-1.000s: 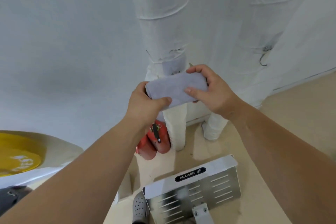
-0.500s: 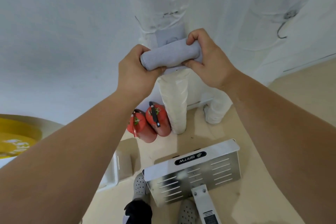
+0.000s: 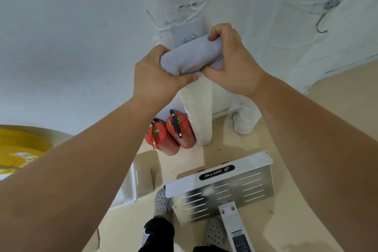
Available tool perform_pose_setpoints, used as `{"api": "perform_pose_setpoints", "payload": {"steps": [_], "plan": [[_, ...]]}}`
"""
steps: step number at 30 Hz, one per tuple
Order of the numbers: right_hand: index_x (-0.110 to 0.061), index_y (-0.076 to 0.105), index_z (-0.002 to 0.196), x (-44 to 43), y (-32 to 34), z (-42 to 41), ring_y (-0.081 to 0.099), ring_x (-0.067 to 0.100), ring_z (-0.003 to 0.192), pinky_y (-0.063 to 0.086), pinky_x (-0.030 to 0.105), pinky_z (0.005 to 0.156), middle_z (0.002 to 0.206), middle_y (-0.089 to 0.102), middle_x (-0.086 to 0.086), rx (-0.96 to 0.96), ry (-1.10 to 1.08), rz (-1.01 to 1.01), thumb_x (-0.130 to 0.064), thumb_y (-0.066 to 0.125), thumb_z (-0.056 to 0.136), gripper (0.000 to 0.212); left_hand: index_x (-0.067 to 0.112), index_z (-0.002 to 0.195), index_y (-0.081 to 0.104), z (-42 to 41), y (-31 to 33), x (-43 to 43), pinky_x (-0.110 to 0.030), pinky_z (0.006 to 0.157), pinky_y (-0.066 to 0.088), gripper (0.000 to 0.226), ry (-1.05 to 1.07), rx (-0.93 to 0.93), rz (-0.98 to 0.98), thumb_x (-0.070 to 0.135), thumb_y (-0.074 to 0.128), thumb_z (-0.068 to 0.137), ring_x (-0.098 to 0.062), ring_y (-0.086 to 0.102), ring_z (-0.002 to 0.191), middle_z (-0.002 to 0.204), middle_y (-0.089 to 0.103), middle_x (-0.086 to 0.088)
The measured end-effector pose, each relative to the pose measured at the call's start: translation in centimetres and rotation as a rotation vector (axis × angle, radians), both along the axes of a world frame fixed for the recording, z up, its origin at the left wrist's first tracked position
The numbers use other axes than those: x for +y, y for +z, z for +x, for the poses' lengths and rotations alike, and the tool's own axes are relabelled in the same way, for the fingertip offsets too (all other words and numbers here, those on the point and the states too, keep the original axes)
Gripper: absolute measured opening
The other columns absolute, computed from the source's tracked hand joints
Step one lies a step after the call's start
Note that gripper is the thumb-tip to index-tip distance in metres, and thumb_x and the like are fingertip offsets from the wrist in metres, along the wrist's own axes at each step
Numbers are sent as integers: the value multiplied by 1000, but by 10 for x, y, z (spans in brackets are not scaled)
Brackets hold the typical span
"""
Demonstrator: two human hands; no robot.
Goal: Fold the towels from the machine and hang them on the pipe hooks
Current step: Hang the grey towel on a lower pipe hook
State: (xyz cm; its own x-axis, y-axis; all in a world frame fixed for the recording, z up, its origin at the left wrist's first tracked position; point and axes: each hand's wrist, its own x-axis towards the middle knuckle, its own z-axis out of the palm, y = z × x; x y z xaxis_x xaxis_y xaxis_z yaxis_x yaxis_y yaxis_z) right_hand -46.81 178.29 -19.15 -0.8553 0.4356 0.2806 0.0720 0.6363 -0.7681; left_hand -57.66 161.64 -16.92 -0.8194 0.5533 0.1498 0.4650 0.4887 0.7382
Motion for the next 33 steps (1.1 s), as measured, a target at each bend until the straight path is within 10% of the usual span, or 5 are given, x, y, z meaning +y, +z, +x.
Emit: {"api": "perform_pose_setpoints", "payload": {"steps": [12, 20, 27, 33], "plan": [[-16, 45, 124, -5, -5, -4, 60, 20, 94, 56, 35, 80, 120, 45, 6, 6, -102, 182, -27, 84, 77, 61, 20, 65, 53, -7, -18, 12, -27, 52, 41, 44, 133, -68, -27, 37, 93, 63, -9, 45, 53, 60, 54, 6], [-15, 42, 130, -10, -7, 2, 57, 23, 97, 55, 37, 83, 128, 39, 9, -28, -50, 127, -25, 73, 79, 61, 16, 92, 66, -5, -1, 1, -34, 63, 53, 54, 58, -183, -55, 43, 96, 57, -12, 58, 67, 83, 69, 2], [-13, 43, 131, -4, -1, 8, 53, 21, 109, 54, 42, 89, 135, 37, 10, -2, -5, 178, -30, 61, 87, 50, 17, 124, 56, 0, 7, -14, -36, 83, 51, 72, -28, 387, 15, 47, 84, 65, -22, 56, 102, 115, 55, -5], [-19, 59, 129, 5, -6, 11, 54, 28, 119, 51, 41, 97, 136, 50, 11, 87, -114, 336, -27, 64, 91, 39, 14, 90, 56, -10, -6, -14, -47, 65, 46, 24, -188, 851, 162, 7, 74, 75, -36, 58, 77, 86, 62, -17]]}}
